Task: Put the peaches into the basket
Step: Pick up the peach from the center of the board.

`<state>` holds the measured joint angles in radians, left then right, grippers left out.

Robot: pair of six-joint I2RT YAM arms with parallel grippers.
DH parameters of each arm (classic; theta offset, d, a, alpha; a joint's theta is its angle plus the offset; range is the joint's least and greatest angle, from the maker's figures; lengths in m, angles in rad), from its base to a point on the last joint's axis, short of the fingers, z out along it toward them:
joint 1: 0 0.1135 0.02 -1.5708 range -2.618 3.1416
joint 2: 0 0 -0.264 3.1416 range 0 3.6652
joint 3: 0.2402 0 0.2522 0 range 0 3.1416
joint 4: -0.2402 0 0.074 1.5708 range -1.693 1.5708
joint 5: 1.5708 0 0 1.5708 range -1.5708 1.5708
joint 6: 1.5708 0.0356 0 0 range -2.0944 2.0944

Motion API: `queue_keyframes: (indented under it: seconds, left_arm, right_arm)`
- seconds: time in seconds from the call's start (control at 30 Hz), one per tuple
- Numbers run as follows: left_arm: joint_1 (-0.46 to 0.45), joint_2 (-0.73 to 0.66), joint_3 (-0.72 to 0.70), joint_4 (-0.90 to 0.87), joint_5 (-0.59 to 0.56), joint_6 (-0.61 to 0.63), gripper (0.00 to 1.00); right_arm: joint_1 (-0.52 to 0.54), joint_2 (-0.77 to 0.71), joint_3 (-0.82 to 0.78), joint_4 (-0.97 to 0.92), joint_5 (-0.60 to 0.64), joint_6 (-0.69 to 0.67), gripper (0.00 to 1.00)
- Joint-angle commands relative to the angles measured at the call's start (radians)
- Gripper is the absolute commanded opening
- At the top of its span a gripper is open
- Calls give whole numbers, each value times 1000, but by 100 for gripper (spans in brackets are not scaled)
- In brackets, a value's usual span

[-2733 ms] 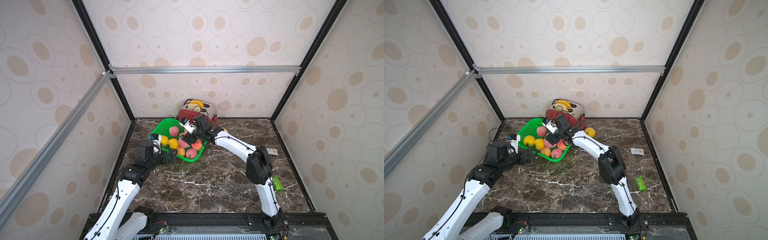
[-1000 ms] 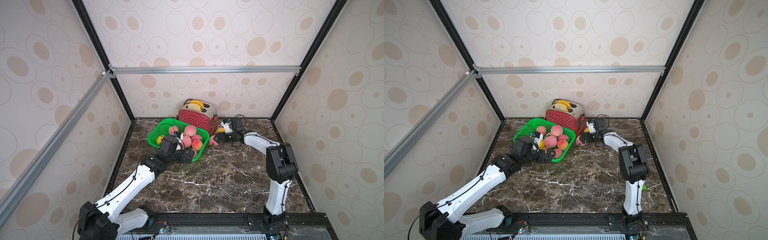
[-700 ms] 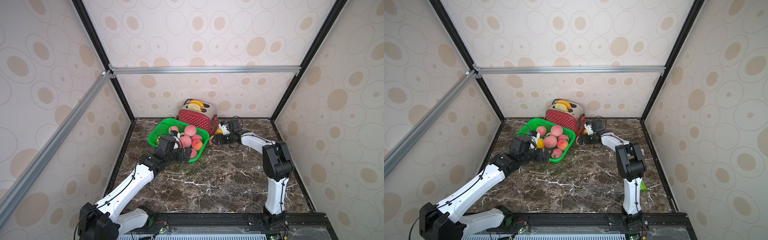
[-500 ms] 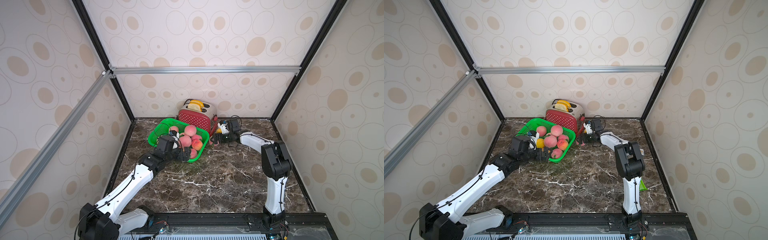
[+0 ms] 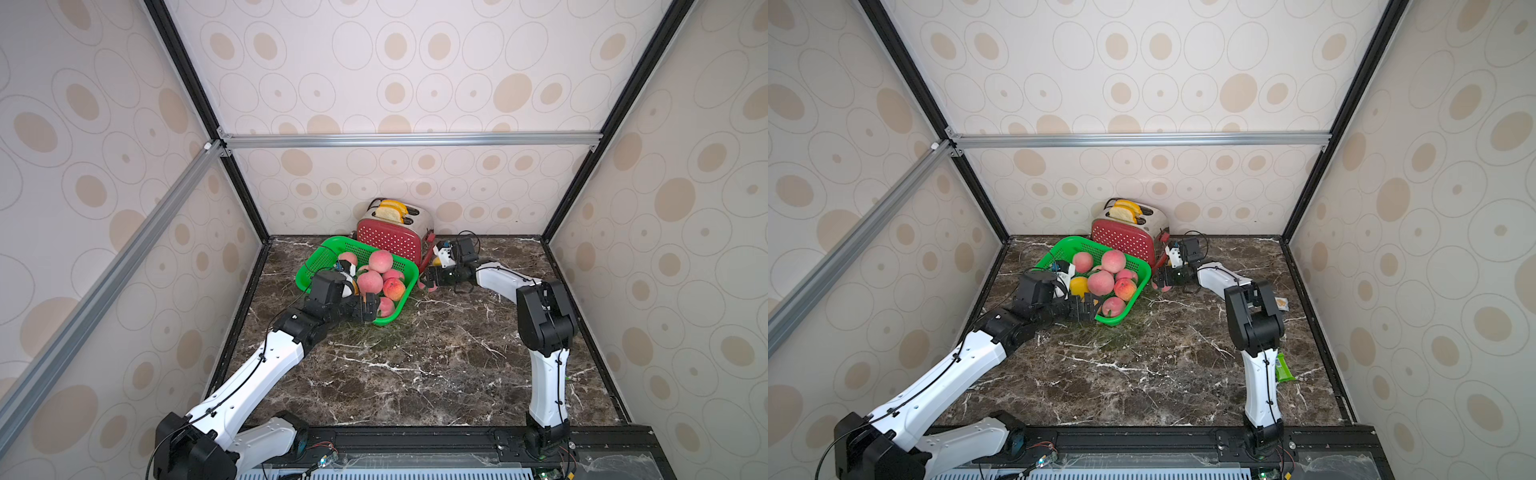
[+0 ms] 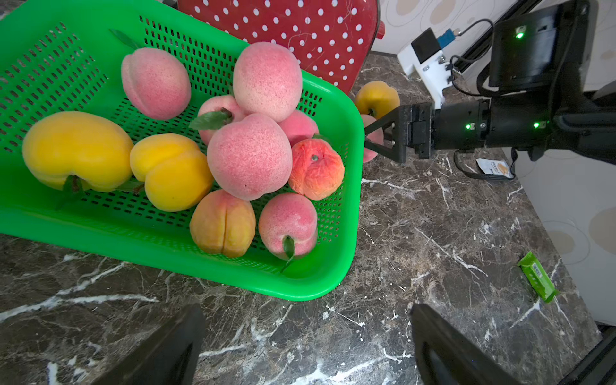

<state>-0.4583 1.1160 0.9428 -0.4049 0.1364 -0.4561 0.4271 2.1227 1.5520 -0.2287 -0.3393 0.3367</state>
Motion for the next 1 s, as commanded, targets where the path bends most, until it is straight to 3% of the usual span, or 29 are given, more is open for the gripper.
queue_keyframes:
  seconds: [0.0, 0.33, 0.97]
  left_arm:
    - [10, -21, -6, 2, 6, 17, 99]
    - [17, -25, -10, 5, 5, 22, 99]
    - [22, -41, -24, 3, 2, 22, 99]
  right_arm:
    - [5, 22, 16, -16, -8, 0, 89]
    - [5, 23, 2, -11, -14, -4, 81]
    - [5, 26, 0, -21, -21, -8, 86]
